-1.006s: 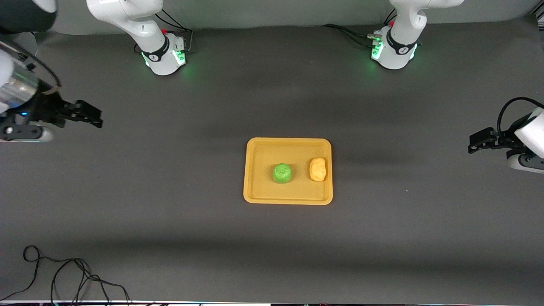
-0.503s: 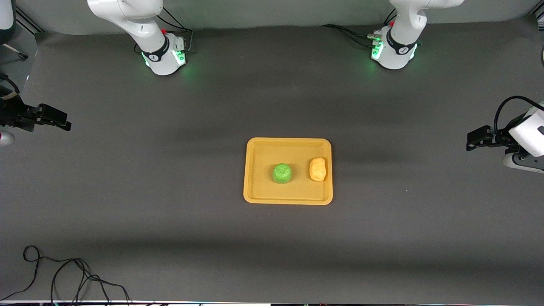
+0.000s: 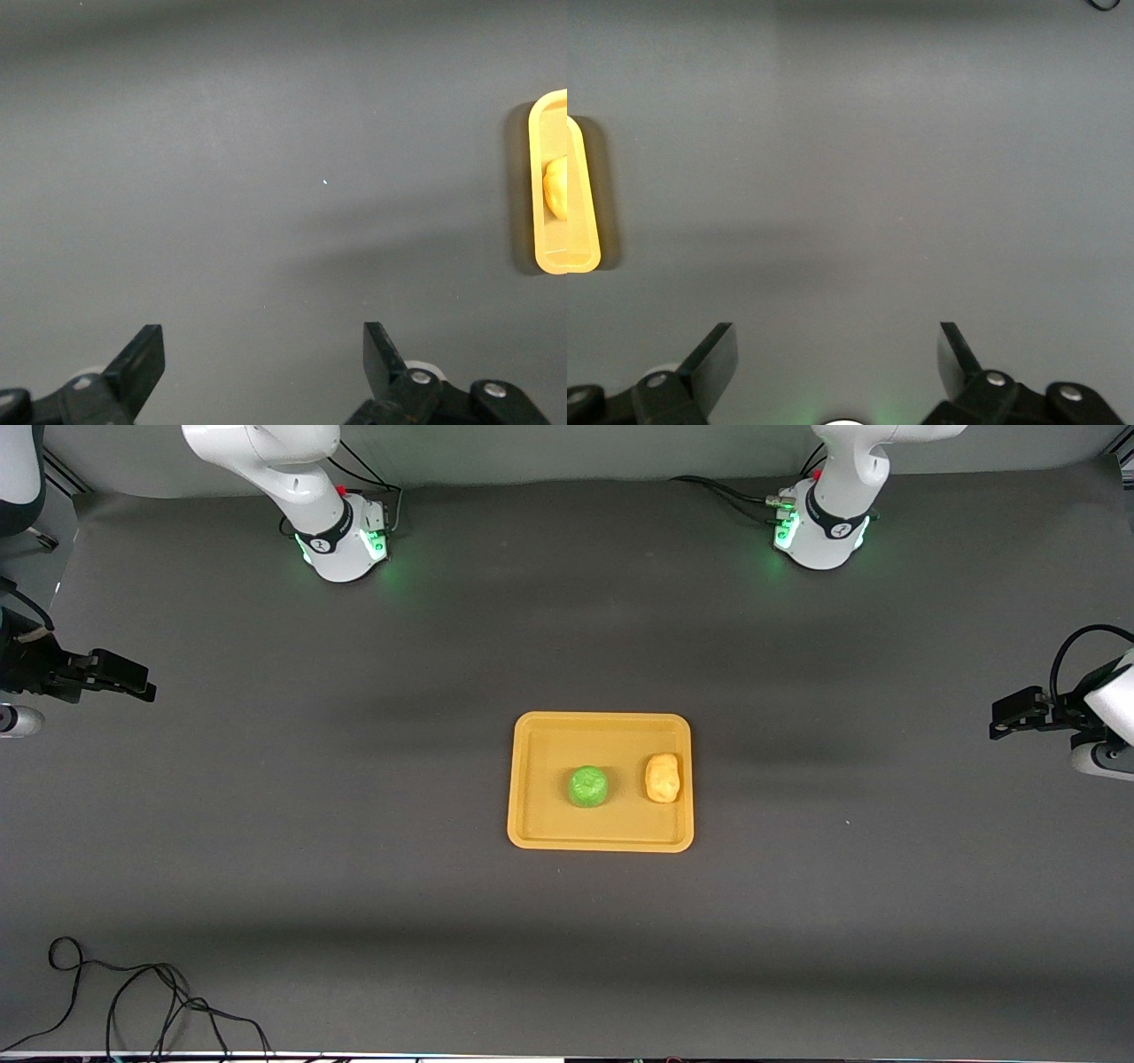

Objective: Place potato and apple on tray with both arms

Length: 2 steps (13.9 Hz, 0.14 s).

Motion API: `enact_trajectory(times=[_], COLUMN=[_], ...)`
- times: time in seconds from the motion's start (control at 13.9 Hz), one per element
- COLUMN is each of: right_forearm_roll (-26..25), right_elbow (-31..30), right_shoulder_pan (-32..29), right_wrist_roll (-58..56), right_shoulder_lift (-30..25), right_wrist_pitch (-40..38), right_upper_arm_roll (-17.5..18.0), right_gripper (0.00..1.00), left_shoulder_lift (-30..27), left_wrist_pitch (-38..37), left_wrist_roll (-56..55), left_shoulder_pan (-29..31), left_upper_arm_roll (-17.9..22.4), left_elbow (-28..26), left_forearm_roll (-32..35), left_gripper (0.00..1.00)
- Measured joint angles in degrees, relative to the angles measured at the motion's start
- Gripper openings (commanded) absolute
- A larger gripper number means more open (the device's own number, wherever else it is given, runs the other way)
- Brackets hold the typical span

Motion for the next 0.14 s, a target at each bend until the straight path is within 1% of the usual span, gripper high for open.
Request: enact_trajectory(times=[0.14], right_forearm_roll=[0.0], right_elbow=[-0.07], right_shoulder_pan=[0.0], right_wrist_roll=[0.0], right_shoulder_lift=[0.0], right_wrist_pitch=[0.0], right_upper_arm_roll=[0.0], right_gripper=[1.0], left_shoulder_lift=[0.0], left_wrist_pitch=[-0.05], left_wrist_roll=[0.39], left_shoulder_pan=[0.01], left_upper_arm_roll=[0.0], left_elbow=[0.0], left_forearm_roll=[0.0], left_gripper=[1.0])
